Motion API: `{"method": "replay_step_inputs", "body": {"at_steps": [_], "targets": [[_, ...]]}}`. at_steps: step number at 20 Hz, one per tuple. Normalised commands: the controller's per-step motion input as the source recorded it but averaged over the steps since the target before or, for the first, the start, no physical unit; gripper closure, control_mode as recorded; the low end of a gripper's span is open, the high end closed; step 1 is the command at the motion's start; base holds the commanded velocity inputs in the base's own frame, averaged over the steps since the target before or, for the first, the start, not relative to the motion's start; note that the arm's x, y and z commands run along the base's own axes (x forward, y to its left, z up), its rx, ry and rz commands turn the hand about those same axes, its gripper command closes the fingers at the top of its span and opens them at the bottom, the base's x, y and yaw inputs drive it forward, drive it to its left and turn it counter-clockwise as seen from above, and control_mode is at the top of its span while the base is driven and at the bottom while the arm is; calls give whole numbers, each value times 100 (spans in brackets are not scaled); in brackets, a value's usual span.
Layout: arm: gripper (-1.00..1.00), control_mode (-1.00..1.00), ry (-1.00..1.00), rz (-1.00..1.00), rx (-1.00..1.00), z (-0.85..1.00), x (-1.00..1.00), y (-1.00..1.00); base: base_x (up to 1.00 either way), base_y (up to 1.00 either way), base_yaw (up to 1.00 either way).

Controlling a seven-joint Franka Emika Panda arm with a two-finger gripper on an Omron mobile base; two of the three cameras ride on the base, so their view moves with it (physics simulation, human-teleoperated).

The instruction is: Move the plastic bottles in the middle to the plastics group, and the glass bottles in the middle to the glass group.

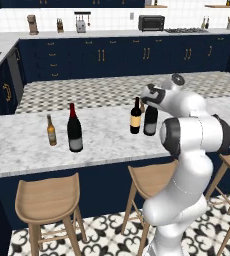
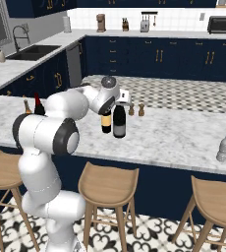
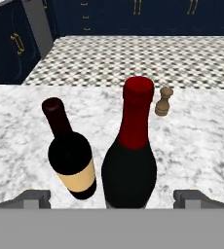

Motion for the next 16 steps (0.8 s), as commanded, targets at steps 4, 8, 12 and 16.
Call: {"method": "replay_step_inputs", "body": {"at_steps": [4, 8, 12, 16], "targets": [[-100, -100, 0, 0, 0, 0, 16, -6, 0, 0, 0], [-100, -100, 0, 0, 0, -4, 0, -11, 0, 0, 0], [-100, -100, 1, 0, 0, -16, 3, -2, 0, 0, 0], [-100, -100, 0, 0, 0, -22, 22, 0, 0, 0, 0]]}}
